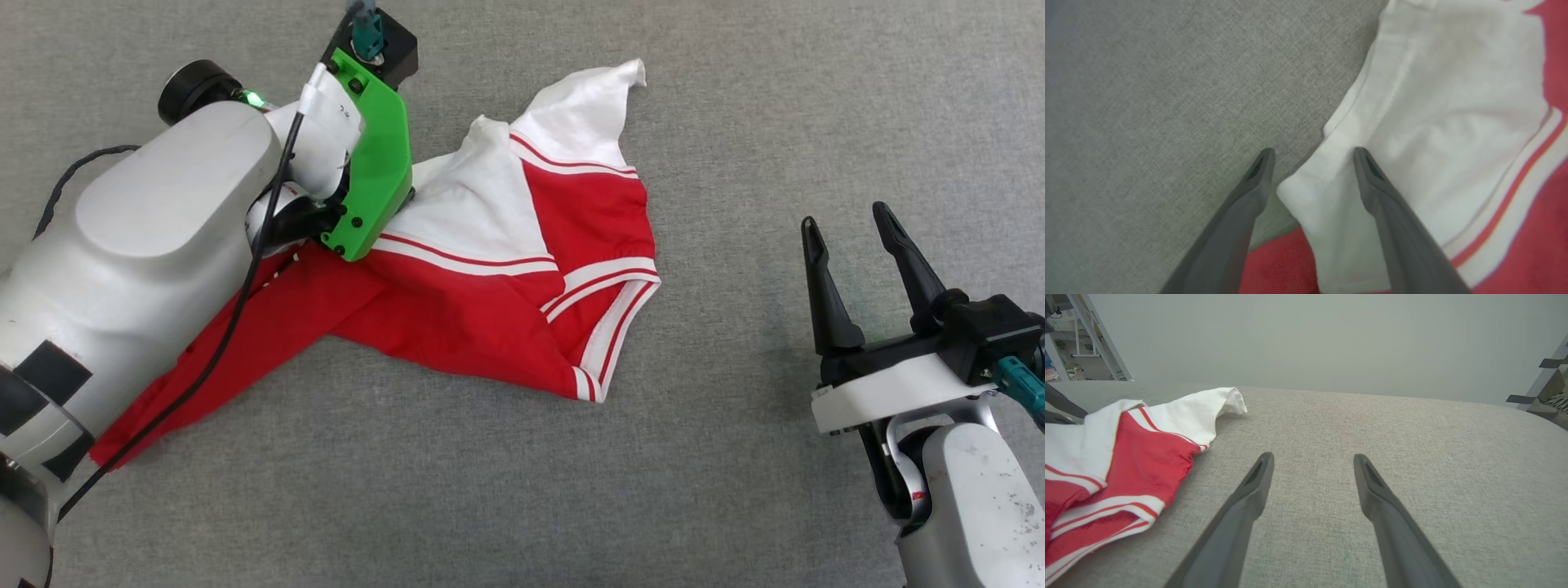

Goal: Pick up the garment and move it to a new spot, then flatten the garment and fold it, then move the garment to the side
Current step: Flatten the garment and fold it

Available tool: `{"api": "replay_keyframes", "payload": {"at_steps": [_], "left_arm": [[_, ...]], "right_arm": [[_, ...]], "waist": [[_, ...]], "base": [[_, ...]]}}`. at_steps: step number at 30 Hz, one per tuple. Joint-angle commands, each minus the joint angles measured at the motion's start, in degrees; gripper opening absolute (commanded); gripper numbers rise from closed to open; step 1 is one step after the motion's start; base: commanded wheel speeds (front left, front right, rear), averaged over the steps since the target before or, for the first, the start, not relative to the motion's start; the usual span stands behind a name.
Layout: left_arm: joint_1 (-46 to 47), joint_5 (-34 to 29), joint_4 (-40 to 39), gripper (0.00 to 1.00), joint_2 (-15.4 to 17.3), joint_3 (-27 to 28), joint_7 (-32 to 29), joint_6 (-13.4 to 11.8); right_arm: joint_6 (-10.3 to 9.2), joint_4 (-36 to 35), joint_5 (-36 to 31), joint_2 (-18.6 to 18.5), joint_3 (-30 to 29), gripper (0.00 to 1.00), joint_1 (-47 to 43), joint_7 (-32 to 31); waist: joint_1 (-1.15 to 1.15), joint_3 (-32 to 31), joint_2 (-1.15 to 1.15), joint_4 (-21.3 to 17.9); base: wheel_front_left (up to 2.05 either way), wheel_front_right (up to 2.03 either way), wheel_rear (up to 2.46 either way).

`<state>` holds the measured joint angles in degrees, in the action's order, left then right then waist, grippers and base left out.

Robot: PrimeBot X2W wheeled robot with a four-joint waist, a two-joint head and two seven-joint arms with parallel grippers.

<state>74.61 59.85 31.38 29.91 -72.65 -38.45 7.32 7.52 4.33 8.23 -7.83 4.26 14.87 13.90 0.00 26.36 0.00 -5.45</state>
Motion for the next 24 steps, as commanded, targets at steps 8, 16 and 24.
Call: {"api": "replay_keyframes", "payload": {"at_steps": [8,16,24], "left_arm": [[-6.6,-3.9,-4.5,0.91,1.4,-0.7,-8.7,0.2],[-7.3,-5.6,-6.2,0.0,3.4,-0.7,-4.5,0.2],[-2.8,-8.3,-5.8,0.0,4.2,-0.7,16.4,0.2]], "right_arm": [[-0.03,1.1,0.1,-0.5,-0.2,1.0,1.8,0.9],[-0.03,1.8,-0.1,-0.3,-0.3,1.0,1.8,1.0],[-0.03,2.3,-0.2,-0.5,-2.0,1.0,-1.5,1.1]], "waist": [[0.0,3.1,0.0,-2.4],[0.0,1.3,0.0,-1.5],[0.0,-5.4,0.0,1.9]], "base": [[0.0,0.0,0.0],[0.0,0.0,0.0],[0.0,0.0,0.0]]}}
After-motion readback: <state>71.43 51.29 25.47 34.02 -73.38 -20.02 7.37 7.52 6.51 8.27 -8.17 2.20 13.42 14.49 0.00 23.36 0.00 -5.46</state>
